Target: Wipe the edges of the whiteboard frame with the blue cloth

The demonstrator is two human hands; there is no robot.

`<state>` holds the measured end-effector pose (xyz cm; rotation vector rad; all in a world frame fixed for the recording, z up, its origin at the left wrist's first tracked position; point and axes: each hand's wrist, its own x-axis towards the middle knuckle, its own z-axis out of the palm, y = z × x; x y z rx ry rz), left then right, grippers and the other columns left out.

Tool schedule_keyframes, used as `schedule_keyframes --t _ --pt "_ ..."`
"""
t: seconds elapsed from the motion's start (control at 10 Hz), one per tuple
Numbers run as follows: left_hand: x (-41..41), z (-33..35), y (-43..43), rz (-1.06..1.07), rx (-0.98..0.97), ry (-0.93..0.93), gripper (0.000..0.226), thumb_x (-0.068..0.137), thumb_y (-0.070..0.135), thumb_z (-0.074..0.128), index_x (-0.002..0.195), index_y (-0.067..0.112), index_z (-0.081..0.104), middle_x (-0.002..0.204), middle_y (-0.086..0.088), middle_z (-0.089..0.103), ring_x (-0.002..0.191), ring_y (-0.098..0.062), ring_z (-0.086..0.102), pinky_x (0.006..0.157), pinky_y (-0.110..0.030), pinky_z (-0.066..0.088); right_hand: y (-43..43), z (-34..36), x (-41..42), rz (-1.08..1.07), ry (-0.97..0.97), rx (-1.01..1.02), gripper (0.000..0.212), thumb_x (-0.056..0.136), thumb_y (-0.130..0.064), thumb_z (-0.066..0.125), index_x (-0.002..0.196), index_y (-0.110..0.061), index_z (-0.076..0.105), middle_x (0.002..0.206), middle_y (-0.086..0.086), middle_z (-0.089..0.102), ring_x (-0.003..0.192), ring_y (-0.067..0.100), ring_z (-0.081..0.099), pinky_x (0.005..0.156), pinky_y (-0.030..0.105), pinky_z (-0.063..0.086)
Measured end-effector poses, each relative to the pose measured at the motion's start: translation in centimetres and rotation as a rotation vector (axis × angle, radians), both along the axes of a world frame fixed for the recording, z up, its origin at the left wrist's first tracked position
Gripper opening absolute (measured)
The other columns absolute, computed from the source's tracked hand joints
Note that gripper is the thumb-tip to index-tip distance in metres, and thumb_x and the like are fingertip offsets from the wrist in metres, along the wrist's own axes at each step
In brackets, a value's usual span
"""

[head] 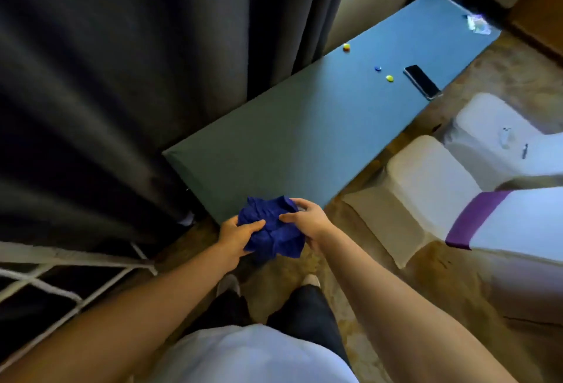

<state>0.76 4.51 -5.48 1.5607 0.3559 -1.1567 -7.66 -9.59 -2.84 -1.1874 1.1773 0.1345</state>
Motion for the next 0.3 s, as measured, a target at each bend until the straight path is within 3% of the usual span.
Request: schedule_keyframes --t 0.1,0.2,0.3 --pt "0.5 -0.4 -0.1 0.108 0.065 0.012 0.025 0.080 0.011 0.076 0.102 0.018 0.066 0.110 -0.012 0.070 0.095 -0.029 0.066 0.068 -0.037 0.055 -1.7 -1.5 2.5 0.156 -0.014 0.010 0.042 0.083 0.004 0.071 0.119 -0.017 0.065 0.117 0.011 0.069 0.092 0.028 0.071 0.059 0.031 0.061" --pt "-0.3 -0.6 -0.6 0.221 0.137 0.013 0.036 0.079 0.015 0.077 0.112 0.015 0.064 0.112 -0.010 0.070 0.101 -0.029 0.066 0.080 -0.041 0.054 -3.8 -2.8 3.9 0.394 -0.016 -0.005 0.046 0.085 0.002 0.068 0.127 -0.017 0.061 0.118 0.011 0.068 0.091 0.024 0.070 0.061 0.027 0.059" --pt "-1.2 0.3 -0.7 0.293 0.290 -0.060 0.033 0.080 0.015 0.076 0.107 0.009 0.059 0.114 -0.011 0.066 0.089 -0.025 0.063 0.075 -0.036 0.053 -6.2 -2.7 5.3 0.685 0.004 -0.235 0.057 0.086 -0.010 0.067 0.139 -0.026 0.052 0.122 0.001 0.066 0.098 0.018 0.064 0.070 0.014 0.049"
